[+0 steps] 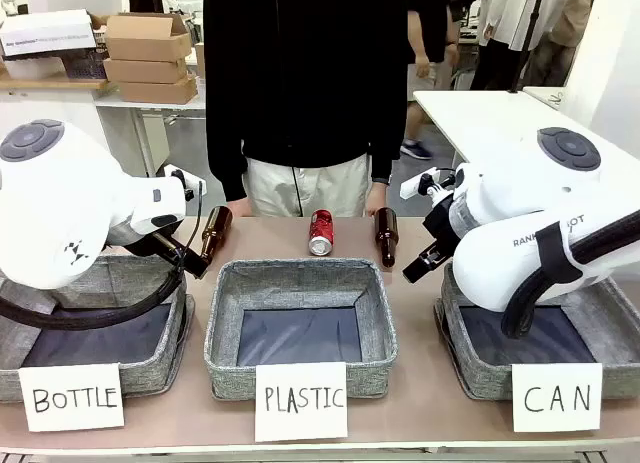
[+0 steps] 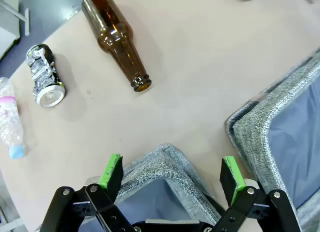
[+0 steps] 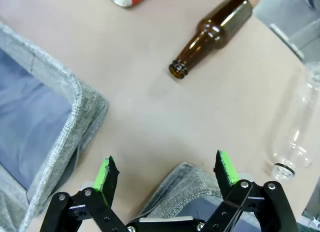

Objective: Sort the can waste into the basket.
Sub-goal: Pick up the can waste from the table and place it in the right Fabric basket.

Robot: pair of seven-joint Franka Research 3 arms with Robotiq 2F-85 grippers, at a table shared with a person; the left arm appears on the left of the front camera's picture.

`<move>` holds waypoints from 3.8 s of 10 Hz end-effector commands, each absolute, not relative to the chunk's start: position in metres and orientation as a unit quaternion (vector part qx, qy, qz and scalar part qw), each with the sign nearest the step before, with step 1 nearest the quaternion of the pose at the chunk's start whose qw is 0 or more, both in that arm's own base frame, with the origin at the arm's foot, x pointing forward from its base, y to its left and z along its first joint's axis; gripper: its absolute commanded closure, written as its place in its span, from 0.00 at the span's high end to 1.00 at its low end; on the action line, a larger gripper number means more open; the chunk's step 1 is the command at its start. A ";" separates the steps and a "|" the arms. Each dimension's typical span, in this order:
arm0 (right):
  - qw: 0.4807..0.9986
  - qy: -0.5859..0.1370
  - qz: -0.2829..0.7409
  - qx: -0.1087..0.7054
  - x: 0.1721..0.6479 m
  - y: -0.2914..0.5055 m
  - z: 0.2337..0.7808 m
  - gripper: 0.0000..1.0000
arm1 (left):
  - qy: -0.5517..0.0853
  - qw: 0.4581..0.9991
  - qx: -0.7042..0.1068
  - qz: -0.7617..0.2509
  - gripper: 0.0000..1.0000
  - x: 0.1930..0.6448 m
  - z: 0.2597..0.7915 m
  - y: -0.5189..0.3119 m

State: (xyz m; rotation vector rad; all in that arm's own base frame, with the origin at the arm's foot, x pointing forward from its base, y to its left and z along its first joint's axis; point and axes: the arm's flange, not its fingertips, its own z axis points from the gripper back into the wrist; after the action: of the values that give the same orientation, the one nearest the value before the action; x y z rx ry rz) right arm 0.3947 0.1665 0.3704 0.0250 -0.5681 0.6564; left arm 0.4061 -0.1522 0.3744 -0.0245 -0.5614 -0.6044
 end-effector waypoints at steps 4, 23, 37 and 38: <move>0.907 -0.275 0.318 0.012 0.395 0.167 0.370 1.00 | -0.273 0.916 -0.012 -0.294 1.00 0.406 0.374 -0.152; 0.651 -0.059 -0.290 0.699 0.261 -0.083 0.504 1.00 | -0.194 0.711 -0.674 0.046 1.00 0.309 0.531 0.048; 0.801 -0.113 -0.100 0.579 0.253 -0.138 0.476 1.00 | -0.210 0.841 -0.497 0.041 1.00 0.375 0.510 0.073; 0.801 -0.113 -0.100 0.579 0.253 -0.138 0.476 1.00 | -0.216 0.893 -0.394 0.001 1.00 0.418 0.505 0.070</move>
State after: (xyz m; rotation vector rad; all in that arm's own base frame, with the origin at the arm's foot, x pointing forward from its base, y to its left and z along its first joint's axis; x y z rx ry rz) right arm 0.2507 -0.1343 0.4728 1.2391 -0.2285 -0.2446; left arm 0.3755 0.0697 0.5124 -1.0873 -0.4462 0.0560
